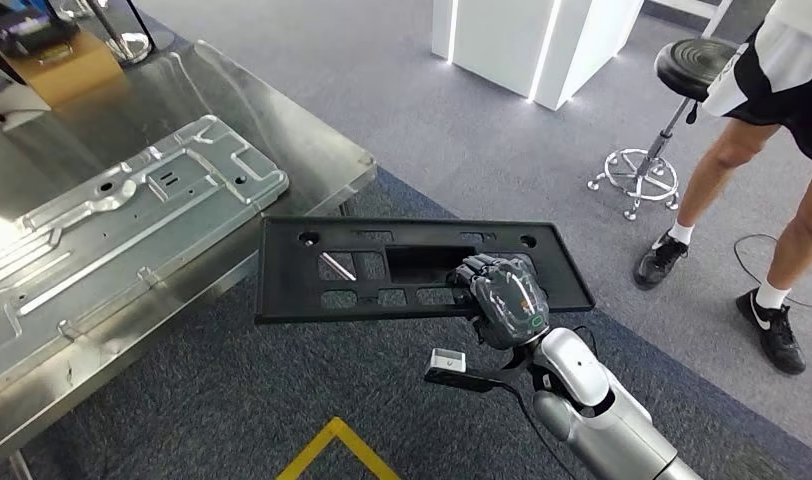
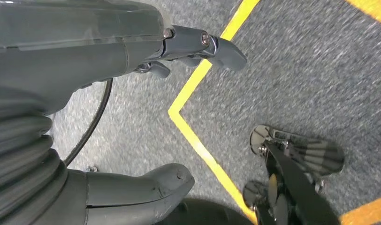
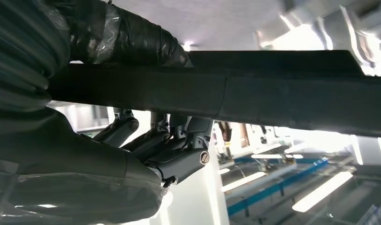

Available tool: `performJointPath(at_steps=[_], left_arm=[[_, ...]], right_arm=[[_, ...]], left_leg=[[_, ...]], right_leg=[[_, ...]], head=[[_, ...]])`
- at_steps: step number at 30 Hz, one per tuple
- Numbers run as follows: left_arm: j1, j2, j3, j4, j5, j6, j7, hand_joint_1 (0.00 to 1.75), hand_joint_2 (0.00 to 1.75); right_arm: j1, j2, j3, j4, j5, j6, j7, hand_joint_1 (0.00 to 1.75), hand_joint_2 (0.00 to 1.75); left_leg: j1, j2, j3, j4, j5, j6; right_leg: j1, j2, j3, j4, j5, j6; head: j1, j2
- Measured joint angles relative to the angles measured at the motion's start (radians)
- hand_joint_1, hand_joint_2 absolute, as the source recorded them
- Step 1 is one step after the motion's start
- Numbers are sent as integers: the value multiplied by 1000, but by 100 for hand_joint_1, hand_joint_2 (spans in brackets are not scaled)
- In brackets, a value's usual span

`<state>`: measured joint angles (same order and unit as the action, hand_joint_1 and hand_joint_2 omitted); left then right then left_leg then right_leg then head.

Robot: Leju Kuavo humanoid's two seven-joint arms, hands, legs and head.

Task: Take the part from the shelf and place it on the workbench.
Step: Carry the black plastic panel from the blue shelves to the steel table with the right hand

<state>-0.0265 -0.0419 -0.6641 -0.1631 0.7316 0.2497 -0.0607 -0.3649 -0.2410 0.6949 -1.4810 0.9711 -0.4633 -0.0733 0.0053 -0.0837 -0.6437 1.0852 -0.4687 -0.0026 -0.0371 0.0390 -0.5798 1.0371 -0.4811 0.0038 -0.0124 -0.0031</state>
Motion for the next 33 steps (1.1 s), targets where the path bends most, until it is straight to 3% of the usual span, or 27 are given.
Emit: performJointPath(at_steps=[1,2,4,5,6,8,10,12,13,15,17,18,19,20,21,22,24,26,27,28,30,32,33], left_arm=[[-1,0,0,0,0,-1,0,0,175],[-3,0,0,0,-1,-1,-1,0,175],[-5,0,0,0,-2,-2,-1,0,175],[-5,0,0,0,-2,-2,0,0,175],[-4,0,0,0,-3,-1,0,0,175],[-3,1,0,0,-3,2,3,0,175],[-4,2,0,0,-4,5,6,0,175],[-3,2,0,0,-6,8,8,0,175],[-2,2,0,0,-6,9,10,0,175],[0,2,0,0,-6,11,12,0,175],[-2,2,0,0,-5,11,14,0,175],[-2,2,0,0,-4,11,14,0,175],[-3,2,0,0,-4,11,15,0,175],[-3,2,0,0,-3,11,16,0,175],[-3,2,0,0,-3,11,17,0,175],[-3,2,0,0,-3,12,17,0,175],[-4,1,0,0,-3,12,18,0,175],[-4,0,0,0,-2,12,18,0,175],[-2,0,0,0,-2,11,18,0,175],[1,1,0,0,-1,10,19,0,175],[3,2,0,0,0,9,21,0,175],[0,2,0,0,0,9,21,0,175],[-1,2,0,0,0,9,21,0,175]], right_arm=[[1,1,0,0,0,-1,0,175,175],[2,2,0,0,0,-2,0,175,175],[5,2,0,0,1,-3,0,175,175],[7,2,1,0,1,-4,0,175,175],[7,2,1,-1,1,-4,0,175,175],[7,0,1,-5,0,-5,0,175,175],[7,-4,1,-12,-2,-8,0,175,175],[7,-9,1,-19,-7,-9,0,175,175],[7,-12,0,-22,-9,-9,0,175,175],[8,-20,-1,-29,-15,-9,0,175,175],[10,-30,-2,-33,-18,-7,-1,175,175],[12,-33,-2,-33,-19,-6,-1,175,175],[14,-36,-2,-33,-19,-5,-1,175,175],[15,-38,-2,-33,-20,-4,-1,175,175],[15,-39,-2,-33,-20,-3,-1,175,175],[15,-40,-2,-34,-20,-3,-1,175,175],[13,-44,-2,-35,-21,-3,-2,175,175],[12,-48,-3,-36,-21,-3,-2,175,175],[12,-49,-4,-38,-22,-3,-2,175,175],[11,-50,-4,-39,-22,-3,-2,175,175],[9,-51,-7,-43,-23,-3,-2,175,175],[11,-54,-11,-44,-23,-3,-3,175,175],[12,-55,-12,-44,-23,-3,-3,175,175]], left_leg=[[0,40,-26,54,-25,-4],[2,63,-60,119,-52,-9],[8,76,-115,213,-76,-15],[9,79,-115,209,-61,-16],[10,85,-95,167,-31,-16],[5,119,-24,31,29,-9],[-5,142,15,-46,46,5],[-10,127,16,-55,41,19],[-9,116,19,-60,43,25],[-3,96,29,-74,49,40],[-2,76,34,-79,51,50],[-3,64,34,-79,50,52],[-5,50,34,-77,49,53],[-6,35,35,-75,48,53],[-7,21,36,-72,46,52],[-7,7,36,-68,44,50],[-8,-18,32,-59,39,44],[-4,-41,24,-56,40,34],[-3,-53,22,-58,41,28],[-3,-48,20,-56,40,22],[-5,2,3,-16,16,12],[0,60,-54,99,-40,3],[4,70,-87,162,-63,-2]], right_leg=[[2,-15,5,-3,-1,-5],[4,-31,8,-4,-4,-9],[6,-61,13,-3,-9,-10],[6,-75,16,-3,-12,-9],[6,-88,20,-3,-16,-6],[8,-111,32,-3,-25,1],[13,-130,40,-5,-32,12],[15,-148,48,-12,-35,24],[14,-144,53,-12,-39,30],[10,-101,40,30,-71,37],[10,-53,-21,149,-132,37],[11,-46,-57,212,-155,37],[12,-43,-84,252,-159,36],[13,-41,-95,255,-142,34],[14,-37,-86,220,-106,32],[14,-23,-62,155,-60,27],[13,20,-18,40,-6,18],[16,36,-4,3,-2,12],[16,24,-2,-2,-1,9],[15,12,3,-8,1,4],[10,-14,18,-23,4,-7],[11,-41,27,-28,1,-14],[12,-55,30,-28,-2,-15]], head=[[-2,0],[-3,0],[-4,0],[-4,0],[-4,0],[-4,0],[-3,0],[-3,0],[-3,0],[-2,0],[-1,0],[-1,0],[-1,0],[-1,0],[-1,0],[-1,0],[-2,0],[-2,0],[-2,0],[-2,0],[-5,0],[-8,0],[-8,0]])
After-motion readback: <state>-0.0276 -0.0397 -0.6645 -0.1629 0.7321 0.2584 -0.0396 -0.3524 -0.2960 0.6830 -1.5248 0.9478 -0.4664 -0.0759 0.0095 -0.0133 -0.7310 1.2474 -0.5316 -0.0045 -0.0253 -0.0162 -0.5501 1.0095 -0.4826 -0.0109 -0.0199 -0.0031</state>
